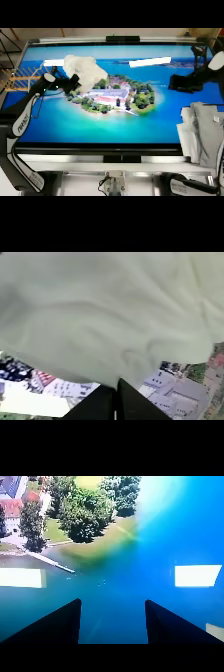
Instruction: Fold the shirts.
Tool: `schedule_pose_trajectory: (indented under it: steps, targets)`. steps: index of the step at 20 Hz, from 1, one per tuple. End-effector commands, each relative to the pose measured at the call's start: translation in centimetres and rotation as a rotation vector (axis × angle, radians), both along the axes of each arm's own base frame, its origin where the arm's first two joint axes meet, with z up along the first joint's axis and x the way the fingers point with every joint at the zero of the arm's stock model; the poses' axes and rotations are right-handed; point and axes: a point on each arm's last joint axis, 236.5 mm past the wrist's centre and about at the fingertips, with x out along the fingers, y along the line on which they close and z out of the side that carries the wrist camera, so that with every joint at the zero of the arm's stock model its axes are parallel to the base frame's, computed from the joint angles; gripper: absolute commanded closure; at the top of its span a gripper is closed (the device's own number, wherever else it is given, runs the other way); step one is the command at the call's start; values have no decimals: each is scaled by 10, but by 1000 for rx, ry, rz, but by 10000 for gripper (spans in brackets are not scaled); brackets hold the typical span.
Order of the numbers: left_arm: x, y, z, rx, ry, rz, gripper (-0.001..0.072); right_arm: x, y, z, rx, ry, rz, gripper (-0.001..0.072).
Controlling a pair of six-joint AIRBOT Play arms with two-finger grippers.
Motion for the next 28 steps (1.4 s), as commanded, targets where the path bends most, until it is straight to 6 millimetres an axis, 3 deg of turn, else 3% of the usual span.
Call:
schedule_pose_trajectory:
  steps: [1, 3, 4, 6, 8, 10, 12, 14, 15, 17, 20, 22, 24, 25, 27, 28]
  targets:
    - [9, -16, 91, 76, -253, -140, 678, -6, 1, -1, 1, 23, 7, 199]
    - [-4, -28, 186, 142, -470, -219, 678, -5, -2, 11, -16, -9, 5, 199]
    - [-22, -36, 242, 182, -597, -261, 678, -4, -5, 26, -31, -49, 1, 199]
    - [-76, -55, 350, 211, -821, -311, 678, -6, -15, 70, -79, -163, -11, 199]
    - [-149, -79, 438, 197, -1015, -358, 678, -16, -27, 126, -141, -300, -36, 199]
    - [-218, -102, 493, 165, -1156, -417, 678, -40, -37, 181, -198, -437, -64, 198]
    - [-271, -125, 517, 133, -1228, -487, 678, -73, -43, 226, -235, -555, -91, 199]
    - [-297, -151, 512, 79, -1200, -548, 678, -107, -46, 259, -255, -651, -114, 199]
    - [-301, -169, 496, 76, -1167, -591, 678, -122, -46, 271, -257, -690, -123, 199]
    - [-297, -204, 441, 74, -1036, -665, 677, -143, -44, 280, -246, -712, -140, 199]
    - [-275, -251, 323, 57, -745, -711, 677, -161, -42, 253, -214, -581, -162, 199]
    - [-260, -276, 246, 68, -575, -715, 677, -161, -39, 224, -194, -470, -156, 199]
    - [-253, -297, 186, 65, -443, -732, 674, -153, -38, 189, -176, -362, -162, 199]
    - [-250, -302, 169, 41, -389, -725, 616, -147, -38, 167, -174, -303, -161, 199]
    - [-243, -295, 156, 20, -325, -708, 50, -135, -39, 123, -175, -190, -151, 199]
    - [-238, -280, 159, 30, -293, -714, -10, -127, -39, 101, -172, -140, -143, 198]
